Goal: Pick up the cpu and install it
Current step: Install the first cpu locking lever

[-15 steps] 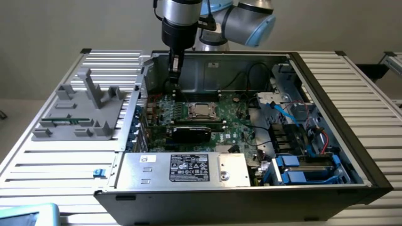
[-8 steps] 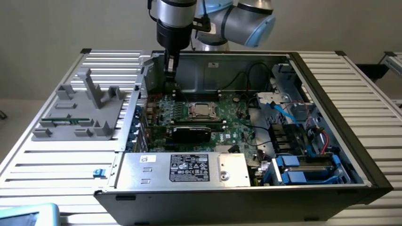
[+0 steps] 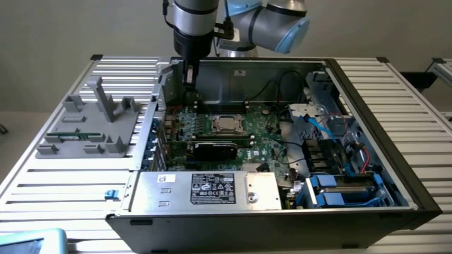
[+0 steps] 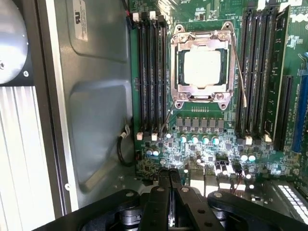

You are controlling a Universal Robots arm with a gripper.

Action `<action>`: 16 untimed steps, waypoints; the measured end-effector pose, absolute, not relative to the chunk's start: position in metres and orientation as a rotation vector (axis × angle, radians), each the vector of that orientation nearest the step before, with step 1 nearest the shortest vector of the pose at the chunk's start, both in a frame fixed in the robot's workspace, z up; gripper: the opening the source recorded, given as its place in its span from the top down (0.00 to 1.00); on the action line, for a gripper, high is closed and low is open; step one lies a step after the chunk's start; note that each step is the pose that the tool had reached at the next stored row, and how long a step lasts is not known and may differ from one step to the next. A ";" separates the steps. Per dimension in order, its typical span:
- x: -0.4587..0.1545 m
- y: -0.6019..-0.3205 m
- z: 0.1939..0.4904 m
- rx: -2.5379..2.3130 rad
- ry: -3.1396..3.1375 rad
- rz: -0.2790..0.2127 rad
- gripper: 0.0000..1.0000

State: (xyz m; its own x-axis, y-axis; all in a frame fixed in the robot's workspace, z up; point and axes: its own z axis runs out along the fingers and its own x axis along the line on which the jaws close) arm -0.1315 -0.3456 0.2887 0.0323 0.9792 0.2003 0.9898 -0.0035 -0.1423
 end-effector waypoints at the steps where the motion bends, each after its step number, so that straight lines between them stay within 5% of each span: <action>1: -0.132 -0.347 0.287 -2.066 -2.029 -0.066 0.88; 16: -0.132 -0.358 0.282 -2.209 -1.855 -0.117 0.88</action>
